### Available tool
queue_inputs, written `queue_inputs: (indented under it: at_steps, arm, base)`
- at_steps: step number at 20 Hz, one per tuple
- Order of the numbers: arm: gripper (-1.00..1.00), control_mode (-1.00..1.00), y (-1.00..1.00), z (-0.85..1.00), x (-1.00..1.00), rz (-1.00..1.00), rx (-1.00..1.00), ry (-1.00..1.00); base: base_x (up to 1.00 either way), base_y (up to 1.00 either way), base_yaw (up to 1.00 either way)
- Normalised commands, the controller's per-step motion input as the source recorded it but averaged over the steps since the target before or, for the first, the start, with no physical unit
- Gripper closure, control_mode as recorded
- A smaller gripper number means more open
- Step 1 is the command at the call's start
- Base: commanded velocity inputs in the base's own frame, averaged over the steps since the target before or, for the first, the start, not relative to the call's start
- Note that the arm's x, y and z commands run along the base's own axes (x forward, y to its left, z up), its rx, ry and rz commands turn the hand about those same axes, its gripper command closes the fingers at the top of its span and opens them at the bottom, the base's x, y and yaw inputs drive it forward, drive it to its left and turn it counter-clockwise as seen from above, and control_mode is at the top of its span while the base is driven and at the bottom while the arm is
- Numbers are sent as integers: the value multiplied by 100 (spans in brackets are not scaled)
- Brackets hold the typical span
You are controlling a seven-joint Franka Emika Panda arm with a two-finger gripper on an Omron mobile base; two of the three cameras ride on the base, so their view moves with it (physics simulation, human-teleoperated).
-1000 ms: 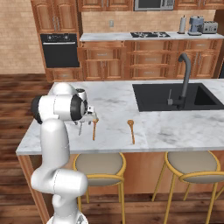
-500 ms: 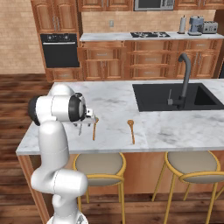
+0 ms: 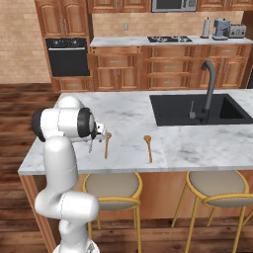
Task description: Pick up the metallic utensils from the counter and place them in the open drawer. Make sure not to pick up any wooden utensils.
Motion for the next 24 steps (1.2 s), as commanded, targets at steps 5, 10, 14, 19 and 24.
queue_inputs:
  at_steps: [5, 10, 14, 19, 24]
  arm:
    - [-100, -100, 9, -32, 16, -6, 0, -3]
    - [-100, -100, 7, -40, 17, -5, 0, -3]
    - [-100, -100, 0, -43, 14, -4, 0, -3]
    - [-100, -100, 0, -29, -2, -1, 0, 0]
    - [-100, -100, 0, -31, -2, 0, 0, 0]
  base:
    - [0, 0, 0]
    - [0, 0, 0]
    - [0, 0, 0]
    - [0, 0, 0]
    - [0, 0, 0]
